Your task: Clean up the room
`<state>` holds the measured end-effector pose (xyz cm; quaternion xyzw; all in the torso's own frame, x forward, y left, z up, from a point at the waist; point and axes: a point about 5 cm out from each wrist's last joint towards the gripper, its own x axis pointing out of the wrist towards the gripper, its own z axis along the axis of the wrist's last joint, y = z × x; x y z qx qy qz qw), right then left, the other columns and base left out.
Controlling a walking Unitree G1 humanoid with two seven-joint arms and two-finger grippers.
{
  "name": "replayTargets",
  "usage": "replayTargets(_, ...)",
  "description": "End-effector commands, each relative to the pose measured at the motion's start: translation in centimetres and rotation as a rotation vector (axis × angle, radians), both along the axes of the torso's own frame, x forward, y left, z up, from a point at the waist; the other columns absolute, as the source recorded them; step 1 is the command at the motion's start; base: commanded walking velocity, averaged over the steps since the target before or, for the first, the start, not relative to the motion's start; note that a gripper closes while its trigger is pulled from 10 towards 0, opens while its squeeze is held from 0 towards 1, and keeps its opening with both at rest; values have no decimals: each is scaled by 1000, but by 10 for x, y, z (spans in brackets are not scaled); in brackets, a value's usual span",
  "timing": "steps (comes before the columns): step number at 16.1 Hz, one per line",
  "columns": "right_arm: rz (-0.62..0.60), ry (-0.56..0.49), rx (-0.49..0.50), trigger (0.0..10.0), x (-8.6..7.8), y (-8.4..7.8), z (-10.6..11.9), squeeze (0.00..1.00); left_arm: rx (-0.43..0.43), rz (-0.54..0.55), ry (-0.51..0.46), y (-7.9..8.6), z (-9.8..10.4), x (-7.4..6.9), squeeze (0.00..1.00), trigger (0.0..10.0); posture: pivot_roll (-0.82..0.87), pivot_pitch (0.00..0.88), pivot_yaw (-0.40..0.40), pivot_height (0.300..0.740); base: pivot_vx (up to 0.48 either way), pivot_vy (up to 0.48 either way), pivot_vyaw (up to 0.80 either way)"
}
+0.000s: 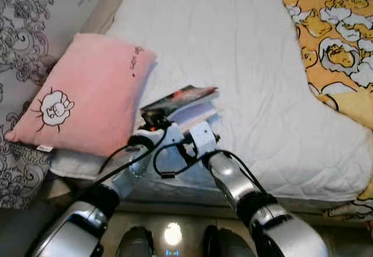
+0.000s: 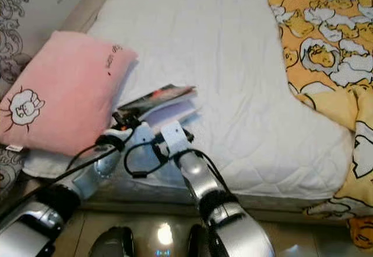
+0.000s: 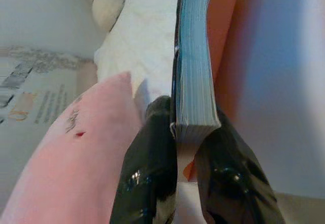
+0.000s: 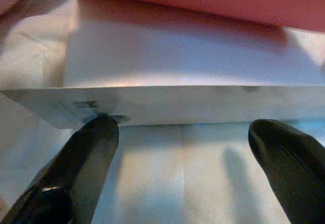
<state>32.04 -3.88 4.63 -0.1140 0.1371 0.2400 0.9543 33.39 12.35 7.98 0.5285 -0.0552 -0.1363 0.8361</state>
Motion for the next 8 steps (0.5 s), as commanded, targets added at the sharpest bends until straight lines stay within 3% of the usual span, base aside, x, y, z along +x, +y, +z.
replayTargets(1, -41, 7, -22, 10000, 4, -5, 0, 0, -40, -82, -57, -18, 12, -3, 0, 10000, 260, 185, -30, 740, 0, 0, 0)
replayTargets(6, -78, -16, -15, 10000, 20, -8, 17, 0, -57, -98, -54, -18, 15, -12, 0, 10000, 292, 203, -41, 740, 0, 0, 0)
replayTargets(8, -100, 3, -44, 10000, 25, -12, 20, 0, -97, -142, -38, -26, 19, -23, 0, 10000, 321, 225, -50, 740, 0, 0, 0)
